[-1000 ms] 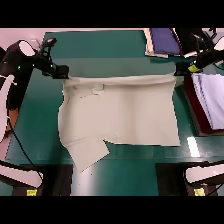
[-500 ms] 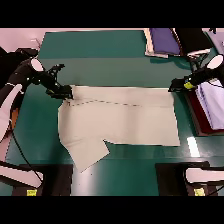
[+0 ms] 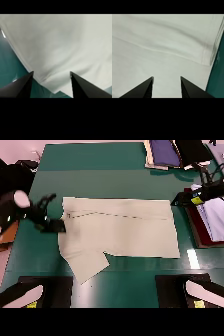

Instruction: Fold the shirts.

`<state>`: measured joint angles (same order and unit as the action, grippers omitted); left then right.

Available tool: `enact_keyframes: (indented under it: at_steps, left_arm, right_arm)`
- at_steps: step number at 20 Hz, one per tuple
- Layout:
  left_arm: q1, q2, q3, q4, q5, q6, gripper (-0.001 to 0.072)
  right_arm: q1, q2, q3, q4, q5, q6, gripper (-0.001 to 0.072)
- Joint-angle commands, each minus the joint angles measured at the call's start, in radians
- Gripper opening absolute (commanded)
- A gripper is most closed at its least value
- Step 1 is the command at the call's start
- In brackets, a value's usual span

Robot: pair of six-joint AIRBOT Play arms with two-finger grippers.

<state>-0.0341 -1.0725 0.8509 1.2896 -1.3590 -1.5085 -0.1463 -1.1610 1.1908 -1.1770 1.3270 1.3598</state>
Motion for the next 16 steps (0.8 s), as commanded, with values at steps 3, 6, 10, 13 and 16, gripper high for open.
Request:
enact_keyframes:
  at_steps: [3,6,10,13,16]
  left_arm:
    - [0.0,0.312,-0.377,-0.084,0.003,-0.123,0.0536]
    - [0.0,0.32,-0.439,-0.161,0.085,-0.122,0.0537]
    - [0.0,0.32,-0.497,-0.255,0.212,-0.106,0.0536]
    - [0.0,0.32,-0.518,-0.262,0.192,-0.106,0.0535]
    - [0.0,0.32,-0.513,-0.263,0.161,-0.08,0.0122]
  right_arm:
    - [0.002,0.148,-0.124,0.008,-0.087,0.0,0.0386]
    - [0.002,0.158,-0.129,0.011,-0.078,0.0,0.0386]
    - [0.002,0.158,-0.129,0.064,-0.071,0.0,0.0386]
    - [0.0,0.162,-0.129,0.087,-0.069,0.0,0.0386]
    - [-0.001,0.162,-0.129,0.084,-0.037,0.0,0.0386]
